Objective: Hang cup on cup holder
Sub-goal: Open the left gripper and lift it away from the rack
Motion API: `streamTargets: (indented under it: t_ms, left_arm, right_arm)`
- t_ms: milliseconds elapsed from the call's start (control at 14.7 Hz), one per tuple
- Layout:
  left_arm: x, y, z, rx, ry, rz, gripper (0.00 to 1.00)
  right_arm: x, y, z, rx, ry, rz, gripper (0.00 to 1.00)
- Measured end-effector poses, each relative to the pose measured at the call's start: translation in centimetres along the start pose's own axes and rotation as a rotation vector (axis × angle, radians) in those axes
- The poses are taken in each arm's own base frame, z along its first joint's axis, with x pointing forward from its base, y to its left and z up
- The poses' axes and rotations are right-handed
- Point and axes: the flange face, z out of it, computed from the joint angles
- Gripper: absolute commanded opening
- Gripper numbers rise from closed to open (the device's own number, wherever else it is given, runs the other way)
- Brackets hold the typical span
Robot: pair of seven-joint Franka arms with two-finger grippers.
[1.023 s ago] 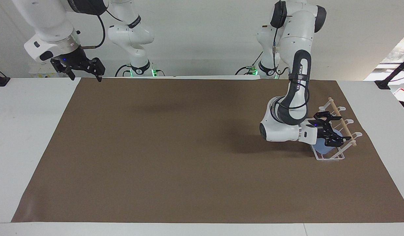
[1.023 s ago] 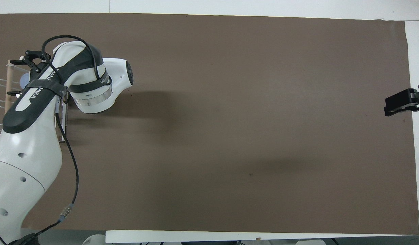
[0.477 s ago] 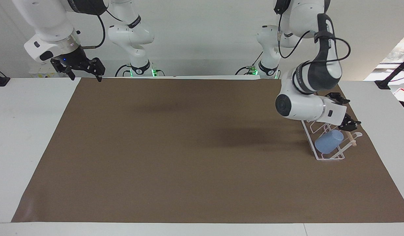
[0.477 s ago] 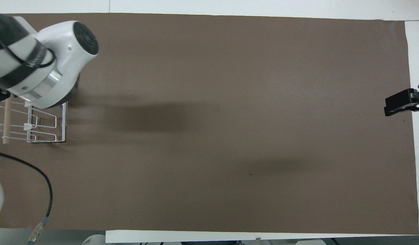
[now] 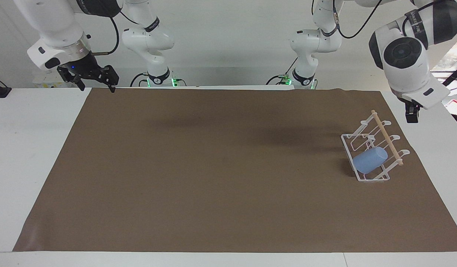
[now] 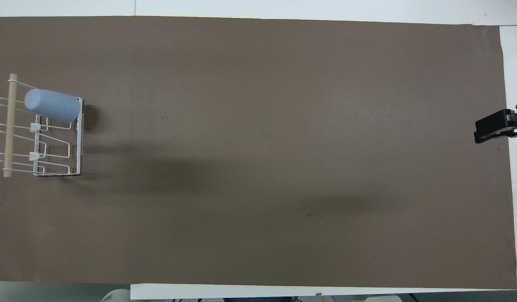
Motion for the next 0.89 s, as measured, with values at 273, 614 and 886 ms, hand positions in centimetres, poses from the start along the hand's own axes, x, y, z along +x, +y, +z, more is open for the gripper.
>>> streamTargets:
  t_ms: [273, 614, 886]
  left_arm:
    - [-1.7, -0.6, -1.5, -0.201, -0.201, 0.419, 1.0]
    - [-2.9, -0.8, -2.6, -0.463, -0.299, 0.875, 1.0]
    - [-2.2, -1.2, -2.3, -0.559, -0.294, 1.021, 1.0]
  right_arm:
    - [0.0, 0.0, 0.0, 0.0, 0.0, 0.0, 1.0]
    - [0.0, 0.0, 0.0, 0.0, 0.0, 0.0, 1.0]
    - [0.0, 0.0, 0.0, 0.0, 0.0, 0.0, 1.0]
